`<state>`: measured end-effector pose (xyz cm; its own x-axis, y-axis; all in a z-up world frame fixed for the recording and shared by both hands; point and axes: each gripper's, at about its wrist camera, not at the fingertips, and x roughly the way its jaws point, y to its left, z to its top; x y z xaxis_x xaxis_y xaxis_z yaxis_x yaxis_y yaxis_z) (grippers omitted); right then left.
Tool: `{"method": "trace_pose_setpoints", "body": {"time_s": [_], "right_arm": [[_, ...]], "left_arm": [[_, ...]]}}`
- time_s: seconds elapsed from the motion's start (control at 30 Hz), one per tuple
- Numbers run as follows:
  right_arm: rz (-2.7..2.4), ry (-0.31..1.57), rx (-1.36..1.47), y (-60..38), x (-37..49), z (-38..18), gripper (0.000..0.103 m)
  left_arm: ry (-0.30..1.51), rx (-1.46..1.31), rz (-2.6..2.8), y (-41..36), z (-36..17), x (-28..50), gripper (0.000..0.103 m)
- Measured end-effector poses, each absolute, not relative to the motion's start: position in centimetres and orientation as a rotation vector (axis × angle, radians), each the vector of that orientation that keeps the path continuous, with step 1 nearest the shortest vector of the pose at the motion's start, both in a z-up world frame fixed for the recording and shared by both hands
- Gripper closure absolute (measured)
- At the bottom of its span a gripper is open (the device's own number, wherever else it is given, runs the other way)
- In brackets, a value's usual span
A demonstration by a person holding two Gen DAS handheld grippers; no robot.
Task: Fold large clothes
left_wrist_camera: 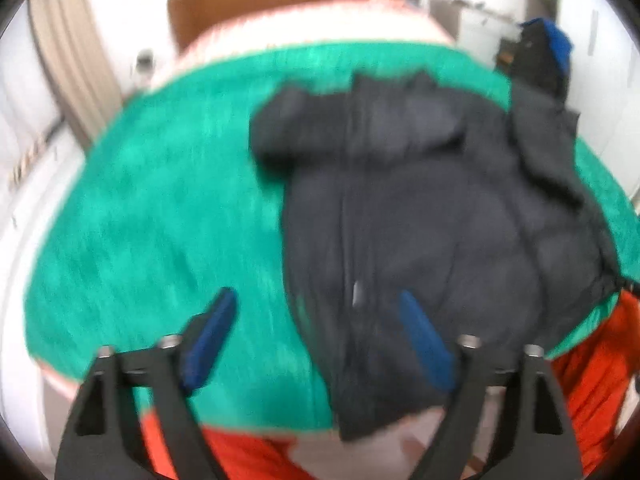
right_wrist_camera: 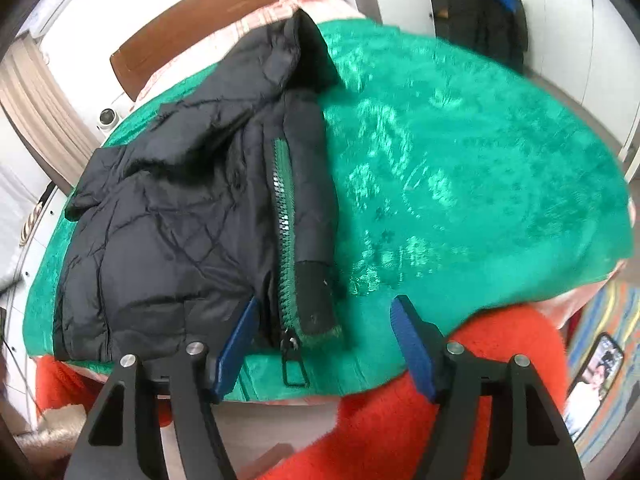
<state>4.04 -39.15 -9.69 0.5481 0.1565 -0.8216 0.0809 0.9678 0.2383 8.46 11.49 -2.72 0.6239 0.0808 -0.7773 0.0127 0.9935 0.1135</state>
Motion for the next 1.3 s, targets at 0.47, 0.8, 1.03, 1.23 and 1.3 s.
{"method": "trace_pose_setpoints", "body": {"time_s": [0.47,0.8,1.03,1.23,1.3], "right_arm": [[0.041,0.955,0.225,-38.3,3.2,-9.8,0.032],[0.053,1.018,0.211,-37.7,4.1,-11.1,0.032],[0.050,1.016,0.224,-38.1,4.1,-11.2,0.032],[0.046,1.006,0.231,-38.2,4.0,-11.0,0.032],[0.044,1.001,0.227,-38.0,4.0,-10.9,0.032]], "left_arm": [[0.846,0.518,-0.141,-0.3,-7.0,24.1,0.005],[0.888,0.539,-0.188,-4.8,-12.0,32.1,0.003],[0.906,0.360,-0.113,-1.6,-10.7,34.1,0.095],[0.748,-0.035,0.091,13.8,-0.5,29.3,0.095],[0.697,-0.151,0.203,20.4,1.4,26.7,0.095]]}}
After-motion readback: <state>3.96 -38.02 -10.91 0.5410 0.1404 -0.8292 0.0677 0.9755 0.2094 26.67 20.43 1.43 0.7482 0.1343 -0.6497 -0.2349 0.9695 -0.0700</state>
